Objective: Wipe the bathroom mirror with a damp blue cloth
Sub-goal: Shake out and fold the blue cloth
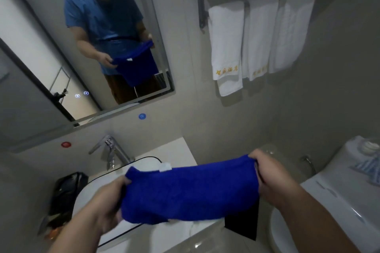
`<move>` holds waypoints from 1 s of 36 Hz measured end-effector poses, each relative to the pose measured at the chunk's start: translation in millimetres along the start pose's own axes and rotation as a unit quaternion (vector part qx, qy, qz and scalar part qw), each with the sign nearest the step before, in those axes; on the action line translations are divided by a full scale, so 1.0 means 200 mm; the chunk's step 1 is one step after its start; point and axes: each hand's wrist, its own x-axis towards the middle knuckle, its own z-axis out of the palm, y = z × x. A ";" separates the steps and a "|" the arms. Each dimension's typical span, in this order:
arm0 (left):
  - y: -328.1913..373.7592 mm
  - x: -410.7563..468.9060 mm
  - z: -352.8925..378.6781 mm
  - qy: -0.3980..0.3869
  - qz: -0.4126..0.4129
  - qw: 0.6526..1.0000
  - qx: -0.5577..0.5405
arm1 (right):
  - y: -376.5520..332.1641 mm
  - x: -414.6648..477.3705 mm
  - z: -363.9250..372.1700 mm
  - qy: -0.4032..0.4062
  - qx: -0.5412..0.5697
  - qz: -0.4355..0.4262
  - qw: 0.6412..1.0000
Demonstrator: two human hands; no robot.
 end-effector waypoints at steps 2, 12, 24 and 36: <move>-0.03 -0.09 0.10 -0.024 -0.078 0.996 -0.045 | 0.04 0.01 0.01 0.002 0.052 0.026 0.998; -0.11 -0.31 0.48 -0.085 0.069 0.988 0.107 | 0.17 -0.15 0.25 -0.168 -0.156 -0.052 0.972; 0.01 -0.50 0.52 -0.115 0.259 0.948 0.146 | 0.08 -0.08 0.15 -0.035 -0.287 -0.393 0.873; 0.19 -0.67 0.43 -0.160 0.230 0.960 0.008 | 0.13 -0.11 0.17 -0.275 -0.337 -0.243 0.867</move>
